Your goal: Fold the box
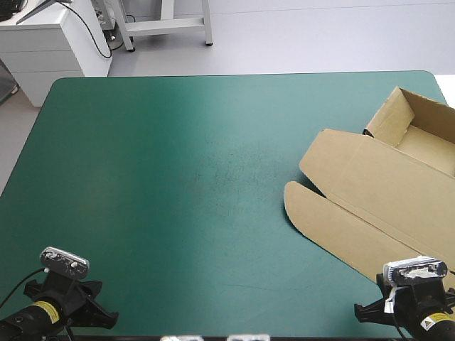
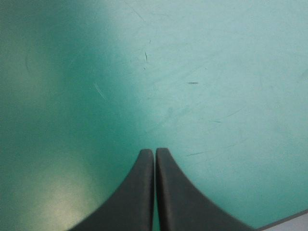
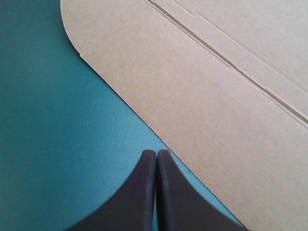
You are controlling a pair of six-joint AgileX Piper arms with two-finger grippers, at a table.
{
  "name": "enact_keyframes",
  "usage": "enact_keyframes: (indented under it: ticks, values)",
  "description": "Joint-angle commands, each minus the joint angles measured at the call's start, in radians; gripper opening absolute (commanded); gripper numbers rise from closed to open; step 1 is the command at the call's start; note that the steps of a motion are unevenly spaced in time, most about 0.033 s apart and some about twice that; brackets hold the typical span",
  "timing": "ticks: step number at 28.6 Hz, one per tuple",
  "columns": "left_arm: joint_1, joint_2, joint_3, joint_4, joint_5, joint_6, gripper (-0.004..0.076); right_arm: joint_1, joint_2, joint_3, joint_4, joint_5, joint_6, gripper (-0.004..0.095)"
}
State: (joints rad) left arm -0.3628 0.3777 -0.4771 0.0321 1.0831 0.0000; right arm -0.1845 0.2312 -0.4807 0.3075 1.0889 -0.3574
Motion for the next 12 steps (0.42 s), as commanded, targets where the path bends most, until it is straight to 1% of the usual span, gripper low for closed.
enact_keyframes:
  ticks: [1, 12]
  values:
    - [-0.004, 0.008, -0.023, 0.002, -0.047, -0.007, -0.0008, 0.002, 0.010, -0.024, 0.017, -0.058, -0.009, -0.0021]
    - [-0.004, 0.008, -0.023, -0.002, -0.047, -0.007, -0.0008, 0.002, 0.010, -0.024, 0.019, -0.056, -0.009, -0.0021]
